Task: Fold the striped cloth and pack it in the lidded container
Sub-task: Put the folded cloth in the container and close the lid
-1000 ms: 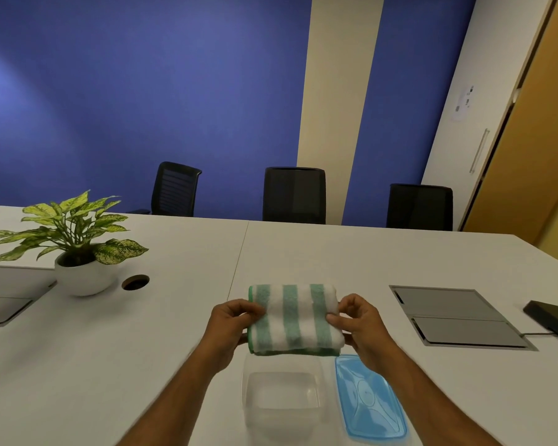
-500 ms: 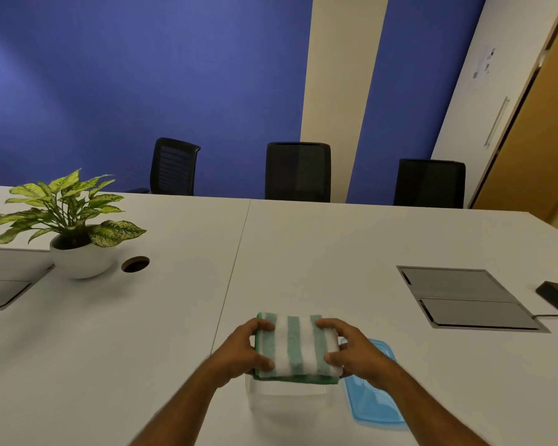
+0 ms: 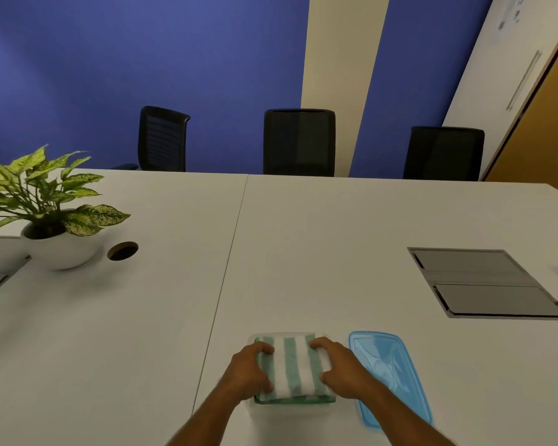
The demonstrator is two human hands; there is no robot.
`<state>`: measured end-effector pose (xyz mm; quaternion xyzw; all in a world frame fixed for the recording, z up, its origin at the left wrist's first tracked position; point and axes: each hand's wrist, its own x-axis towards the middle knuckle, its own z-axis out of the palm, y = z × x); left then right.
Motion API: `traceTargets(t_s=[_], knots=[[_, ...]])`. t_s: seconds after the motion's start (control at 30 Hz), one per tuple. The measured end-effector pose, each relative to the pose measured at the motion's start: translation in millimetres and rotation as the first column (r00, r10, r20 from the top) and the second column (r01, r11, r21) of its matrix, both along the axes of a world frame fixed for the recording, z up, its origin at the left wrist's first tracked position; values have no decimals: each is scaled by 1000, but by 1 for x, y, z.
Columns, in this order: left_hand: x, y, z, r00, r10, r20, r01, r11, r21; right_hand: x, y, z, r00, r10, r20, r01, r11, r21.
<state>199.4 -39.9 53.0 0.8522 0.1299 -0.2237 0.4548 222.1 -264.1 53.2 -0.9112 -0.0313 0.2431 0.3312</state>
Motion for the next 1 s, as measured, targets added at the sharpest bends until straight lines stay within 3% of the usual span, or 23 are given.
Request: traceTargets(t_s=[0.27, 0.73, 0.83, 0.93, 1.0], knots=[[25, -17, -25, 991, -112, -75, 126, 964, 233, 19, 24, -27, 997, 53, -62, -64, 982, -179], [9, -41, -52, 967, -256, 0, 218, 821, 528, 10, 42, -58, 982, 187, -22, -174, 854, -490], [7, -45, -45, 939, -342, 33, 244, 731, 637, 8, 41, -49, 987, 160, -17, -152, 891, -428], [18, -51, -26, 892, -451, 21, 297, 622, 725, 9, 28, -29, 996, 69, 56, -53, 965, -256], [30, -61, -13, 856, -510, 83, 313, 639, 702, 11, 9, -17, 986, -48, 161, 63, 994, -91]])
